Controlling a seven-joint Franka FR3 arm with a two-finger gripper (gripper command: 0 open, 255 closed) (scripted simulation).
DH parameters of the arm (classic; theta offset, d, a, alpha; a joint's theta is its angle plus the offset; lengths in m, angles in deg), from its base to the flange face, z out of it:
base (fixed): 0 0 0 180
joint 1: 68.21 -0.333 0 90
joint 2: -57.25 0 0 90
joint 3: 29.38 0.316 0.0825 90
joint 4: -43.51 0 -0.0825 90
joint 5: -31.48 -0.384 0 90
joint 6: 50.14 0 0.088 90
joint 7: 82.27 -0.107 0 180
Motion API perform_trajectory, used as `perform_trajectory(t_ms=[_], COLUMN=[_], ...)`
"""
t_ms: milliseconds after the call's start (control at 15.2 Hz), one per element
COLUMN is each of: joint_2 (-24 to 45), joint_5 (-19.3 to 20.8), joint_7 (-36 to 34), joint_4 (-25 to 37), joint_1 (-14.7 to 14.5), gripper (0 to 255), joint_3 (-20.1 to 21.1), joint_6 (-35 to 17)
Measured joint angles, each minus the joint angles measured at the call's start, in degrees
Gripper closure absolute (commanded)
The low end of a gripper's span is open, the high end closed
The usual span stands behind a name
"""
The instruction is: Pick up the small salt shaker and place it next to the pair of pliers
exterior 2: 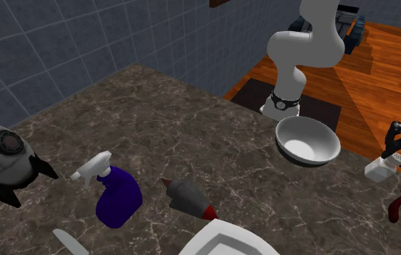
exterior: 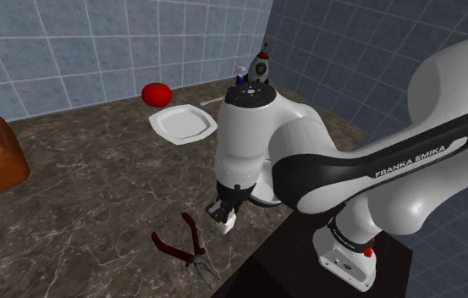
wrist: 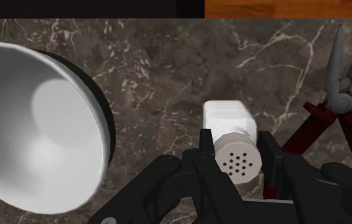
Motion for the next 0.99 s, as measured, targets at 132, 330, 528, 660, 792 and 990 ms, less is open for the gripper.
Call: perform_trajectory(t_ms=[132, 330, 528, 660, 792, 990], joint_2=[1.3, 1.2, 1.2, 1.2, 1.2, 1.2], joint_5=[0.6, 0.5, 0.5, 0.5, 0.5, 0.5], joint_7=[-0.5, -0.5, -0.5, -0.5, -0.5, -0.5], joint_4=[-0.6, -1.1, -1.2, -1.2, -1.2, -1.2], joint_1=[0.3, 0.2, 0.2, 0.2, 0.2, 0.2], gripper=[255, 255, 255, 0, 0, 0], joint_3=[0.5, 0.5, 0.5, 0.5, 0.5, 0.5], joint_6=[-1.7, -2.2, -2.3, -2.3, -2.3, -2.3])
